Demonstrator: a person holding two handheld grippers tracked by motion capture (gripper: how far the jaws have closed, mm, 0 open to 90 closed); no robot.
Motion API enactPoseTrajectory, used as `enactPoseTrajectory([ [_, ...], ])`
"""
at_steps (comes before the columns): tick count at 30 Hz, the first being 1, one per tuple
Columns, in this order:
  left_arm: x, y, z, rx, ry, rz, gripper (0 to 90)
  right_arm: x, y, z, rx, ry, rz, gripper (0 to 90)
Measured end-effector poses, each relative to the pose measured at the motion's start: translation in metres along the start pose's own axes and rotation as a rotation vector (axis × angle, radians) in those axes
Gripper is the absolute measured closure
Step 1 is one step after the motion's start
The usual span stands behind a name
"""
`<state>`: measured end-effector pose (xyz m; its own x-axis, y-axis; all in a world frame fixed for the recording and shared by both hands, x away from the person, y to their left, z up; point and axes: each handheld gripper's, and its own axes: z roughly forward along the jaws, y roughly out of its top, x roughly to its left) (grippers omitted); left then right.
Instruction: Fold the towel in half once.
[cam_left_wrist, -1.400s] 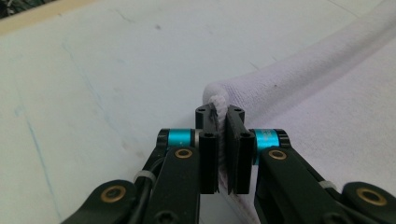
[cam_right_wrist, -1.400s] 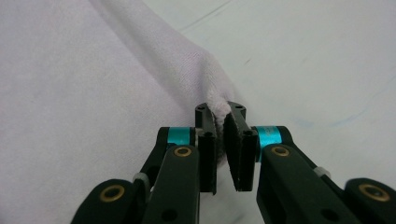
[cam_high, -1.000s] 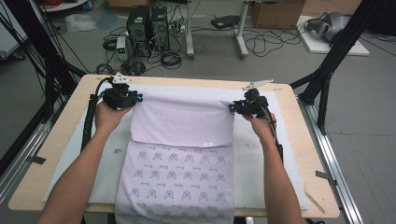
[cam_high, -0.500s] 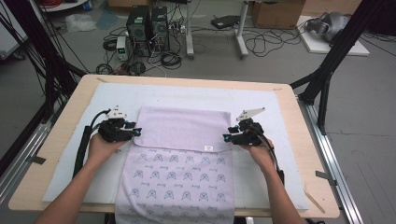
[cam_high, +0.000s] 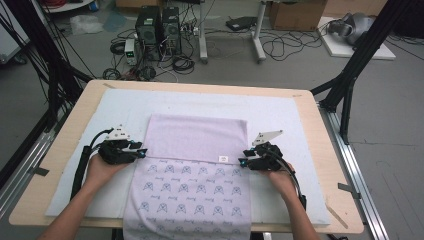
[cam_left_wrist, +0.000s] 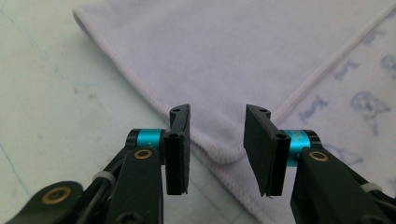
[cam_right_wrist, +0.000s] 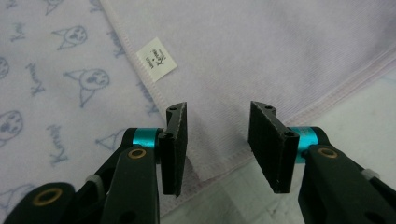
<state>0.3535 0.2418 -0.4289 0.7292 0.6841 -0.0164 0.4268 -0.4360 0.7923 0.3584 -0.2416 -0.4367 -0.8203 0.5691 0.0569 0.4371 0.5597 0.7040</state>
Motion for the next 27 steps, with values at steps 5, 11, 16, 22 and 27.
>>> enactPoseTrajectory([
  [5, -0.004, 0.007, 0.009, 0.013, -0.017, 0.034, 60.7, -0.001, 0.004, -0.003, -0.037, -0.014, -0.015, 57.8],
  [11, -0.005, 0.001, 0.022, 0.065, -0.026, 0.052, 78.1, -0.002, 0.002, 0.006, 0.002, 0.006, -0.01, 76.5],
  [16, -0.003, 0.002, 0.017, 0.056, -0.025, 0.038, 87.7, -0.003, 0.005, 0.005, 0.004, 0.016, -0.024, 86.8],
  [22, -0.003, 0.01, -0.003, -0.009, -0.043, 0.009, 88.0, -0.004, 0.014, -0.014, -0.056, 0.013, -0.019, 87.1],
  [27, -0.016, 0.014, -0.032, -0.046, -0.058, 0.023, 88.0, 0.007, 0.02, -0.033, -0.076, 0.036, -0.042, 87.1],
])
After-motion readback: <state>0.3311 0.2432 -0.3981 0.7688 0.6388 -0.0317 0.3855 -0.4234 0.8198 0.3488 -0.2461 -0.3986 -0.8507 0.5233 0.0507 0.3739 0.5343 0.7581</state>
